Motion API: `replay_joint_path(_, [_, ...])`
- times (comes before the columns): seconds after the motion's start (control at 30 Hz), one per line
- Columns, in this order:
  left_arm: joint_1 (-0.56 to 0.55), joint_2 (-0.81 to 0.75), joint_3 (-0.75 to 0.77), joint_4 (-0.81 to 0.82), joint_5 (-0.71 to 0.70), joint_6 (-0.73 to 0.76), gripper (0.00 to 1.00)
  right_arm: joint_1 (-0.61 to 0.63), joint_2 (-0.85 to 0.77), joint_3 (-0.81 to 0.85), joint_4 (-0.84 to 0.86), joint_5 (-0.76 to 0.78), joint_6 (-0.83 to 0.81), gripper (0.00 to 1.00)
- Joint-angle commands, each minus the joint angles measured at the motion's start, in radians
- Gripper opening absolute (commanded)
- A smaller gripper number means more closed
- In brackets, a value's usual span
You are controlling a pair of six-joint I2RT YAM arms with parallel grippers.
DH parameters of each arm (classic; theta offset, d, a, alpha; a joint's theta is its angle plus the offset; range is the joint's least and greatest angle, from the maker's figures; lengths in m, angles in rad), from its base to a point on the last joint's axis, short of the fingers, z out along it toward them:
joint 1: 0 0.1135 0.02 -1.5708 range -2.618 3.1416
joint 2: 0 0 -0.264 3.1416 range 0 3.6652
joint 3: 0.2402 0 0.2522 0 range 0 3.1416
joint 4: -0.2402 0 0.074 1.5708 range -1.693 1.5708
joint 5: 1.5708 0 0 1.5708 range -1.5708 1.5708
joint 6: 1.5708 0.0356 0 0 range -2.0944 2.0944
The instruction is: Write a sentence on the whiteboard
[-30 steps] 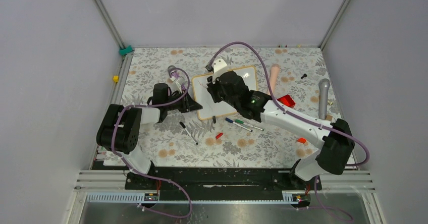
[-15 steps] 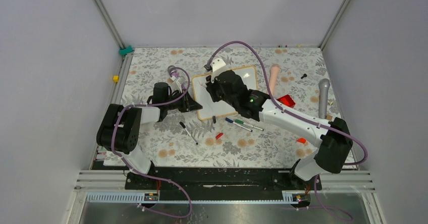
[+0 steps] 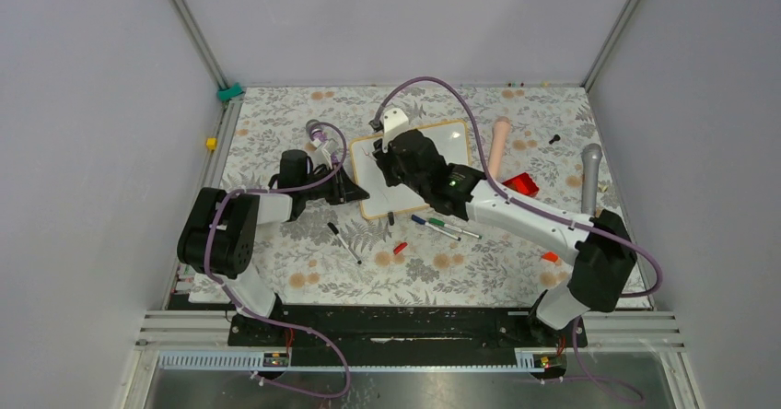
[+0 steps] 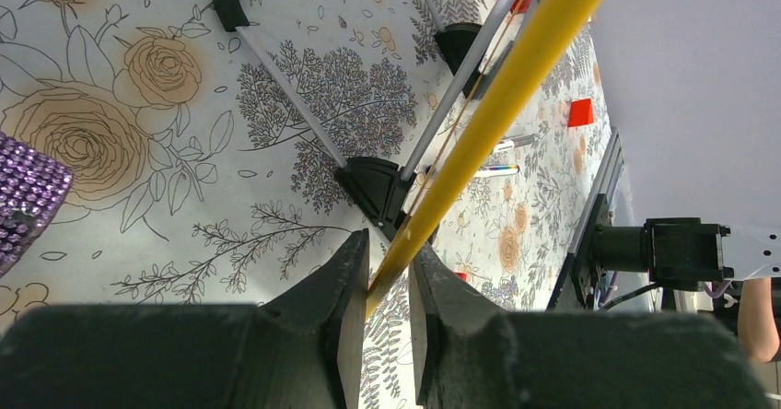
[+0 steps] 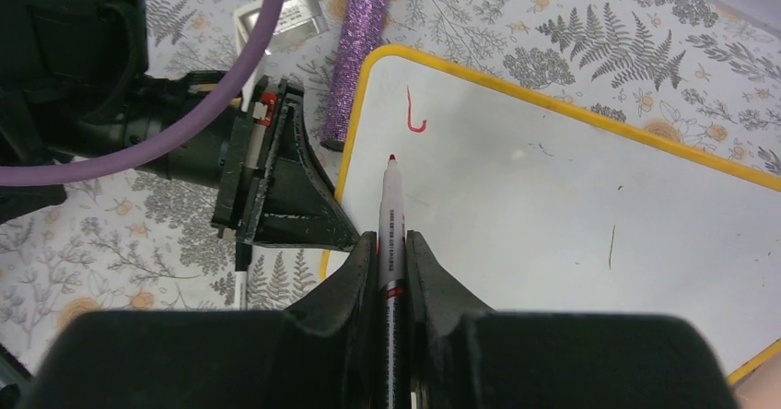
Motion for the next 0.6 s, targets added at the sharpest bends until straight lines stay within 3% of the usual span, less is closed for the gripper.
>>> replay_joint_path(0.0, [0.01, 0.02, 0.034, -0.012, -0.03, 0.008, 0.0, -0.001, 0.047, 0.062, 0.034, 0.062, -0.041, 0.0])
replay_joint_path(0.17, [0.014, 0.025, 0.038, -0.018, -0.034, 0.008, 0.0, -0.001, 0.108, 0.145, -0.032, 0.074, -0.058, 0.0])
replay_joint_path(0.57, [0.016, 0.031, 0.039, -0.017, -0.031, 0.004, 0.0, -0.001, 0.158, 0.168, -0.031, 0.118, -0.06, 0.0])
